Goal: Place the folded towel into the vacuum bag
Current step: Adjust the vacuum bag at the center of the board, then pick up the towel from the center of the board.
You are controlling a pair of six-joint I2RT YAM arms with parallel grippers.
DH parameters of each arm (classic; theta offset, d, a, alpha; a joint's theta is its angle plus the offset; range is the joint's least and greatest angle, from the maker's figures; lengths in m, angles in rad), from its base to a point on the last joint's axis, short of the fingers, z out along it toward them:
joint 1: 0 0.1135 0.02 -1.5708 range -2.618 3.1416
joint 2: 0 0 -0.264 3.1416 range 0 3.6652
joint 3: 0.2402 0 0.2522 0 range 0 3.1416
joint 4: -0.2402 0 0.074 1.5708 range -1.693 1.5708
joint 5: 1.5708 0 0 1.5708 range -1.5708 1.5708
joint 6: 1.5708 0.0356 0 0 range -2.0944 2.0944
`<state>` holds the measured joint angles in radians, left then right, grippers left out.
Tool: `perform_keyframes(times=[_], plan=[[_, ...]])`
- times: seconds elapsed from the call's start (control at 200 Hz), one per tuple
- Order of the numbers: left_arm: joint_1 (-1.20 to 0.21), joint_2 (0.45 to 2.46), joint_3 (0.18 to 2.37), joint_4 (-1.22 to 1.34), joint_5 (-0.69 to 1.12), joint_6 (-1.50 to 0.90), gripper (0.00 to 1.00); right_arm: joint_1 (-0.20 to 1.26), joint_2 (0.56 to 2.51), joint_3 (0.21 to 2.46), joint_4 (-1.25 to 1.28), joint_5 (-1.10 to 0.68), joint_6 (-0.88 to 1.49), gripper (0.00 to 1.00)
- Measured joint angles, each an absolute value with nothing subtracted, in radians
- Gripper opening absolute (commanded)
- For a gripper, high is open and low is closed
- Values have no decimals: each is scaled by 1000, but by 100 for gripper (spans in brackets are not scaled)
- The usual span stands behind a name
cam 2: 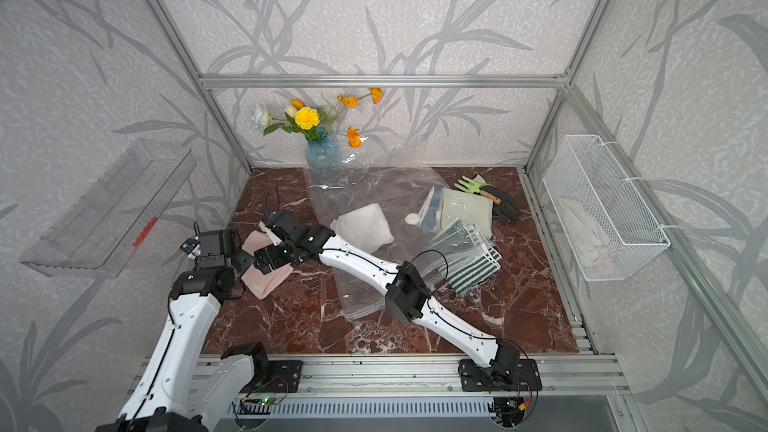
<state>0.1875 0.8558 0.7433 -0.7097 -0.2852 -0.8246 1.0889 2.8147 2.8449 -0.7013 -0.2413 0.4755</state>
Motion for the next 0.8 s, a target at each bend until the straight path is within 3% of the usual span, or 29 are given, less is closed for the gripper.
perform_keyframes(times=[0.14,0.53,0.675,0.8], plan=[[203,834,735,-733,-316,-840,65,1084,2820,2737,-693,-181,465,96],[204,853,690,-722,-313,-860,65,1080,2909,2805,-570,-85,508,85],[204,857,690,-717,-313,-860,65,1082,2929,2808,-506,-56,526,72],[204,861,690,-708,-312,-860,65,1082,2943,2809,-474,-52,536,48]])
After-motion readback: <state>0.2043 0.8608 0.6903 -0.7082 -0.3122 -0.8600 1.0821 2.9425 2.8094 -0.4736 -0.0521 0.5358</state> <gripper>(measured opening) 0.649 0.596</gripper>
